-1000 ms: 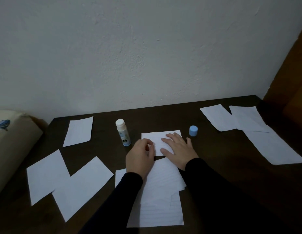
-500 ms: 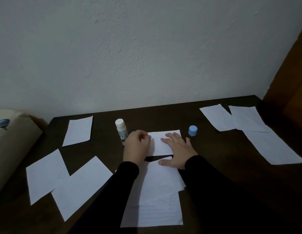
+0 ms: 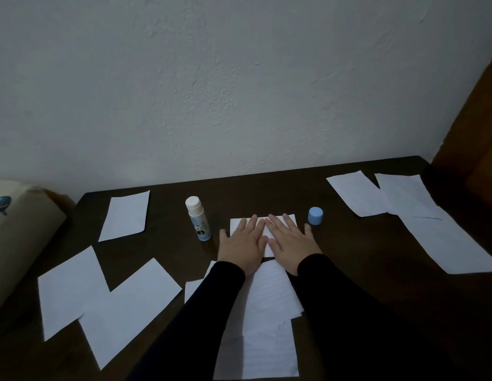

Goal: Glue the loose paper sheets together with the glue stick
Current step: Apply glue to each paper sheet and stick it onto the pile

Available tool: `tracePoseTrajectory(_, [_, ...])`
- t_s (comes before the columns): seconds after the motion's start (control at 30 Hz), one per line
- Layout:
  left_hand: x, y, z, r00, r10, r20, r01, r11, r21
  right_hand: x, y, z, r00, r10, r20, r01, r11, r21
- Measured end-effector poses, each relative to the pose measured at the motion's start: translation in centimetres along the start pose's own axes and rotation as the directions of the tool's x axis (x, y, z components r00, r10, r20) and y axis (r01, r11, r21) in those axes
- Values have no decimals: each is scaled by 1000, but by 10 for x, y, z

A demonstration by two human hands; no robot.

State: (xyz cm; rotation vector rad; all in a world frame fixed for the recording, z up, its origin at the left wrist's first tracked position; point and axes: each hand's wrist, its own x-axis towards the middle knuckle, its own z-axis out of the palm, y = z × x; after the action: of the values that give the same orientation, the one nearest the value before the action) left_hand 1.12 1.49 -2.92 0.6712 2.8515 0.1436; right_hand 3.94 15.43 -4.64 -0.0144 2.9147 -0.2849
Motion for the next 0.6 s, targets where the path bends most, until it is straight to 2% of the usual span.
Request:
tracePoseTrajectory(0.2, [1,11,-2,988,-148,48,148,989,-4,-2,-4,0,998,54,-12,-54,999,-2])
tracePoseTrajectory(0.33, [-1,7,-2,967,-248,56,249,968,-23,-5,-6,2,989,147,-27,-146,989,31])
tracePoseTrajectory(0.6, [-16,-2,-4,975,-205,89,209,977,-36,-23,-4,3,972,237,-5,-237,971,16])
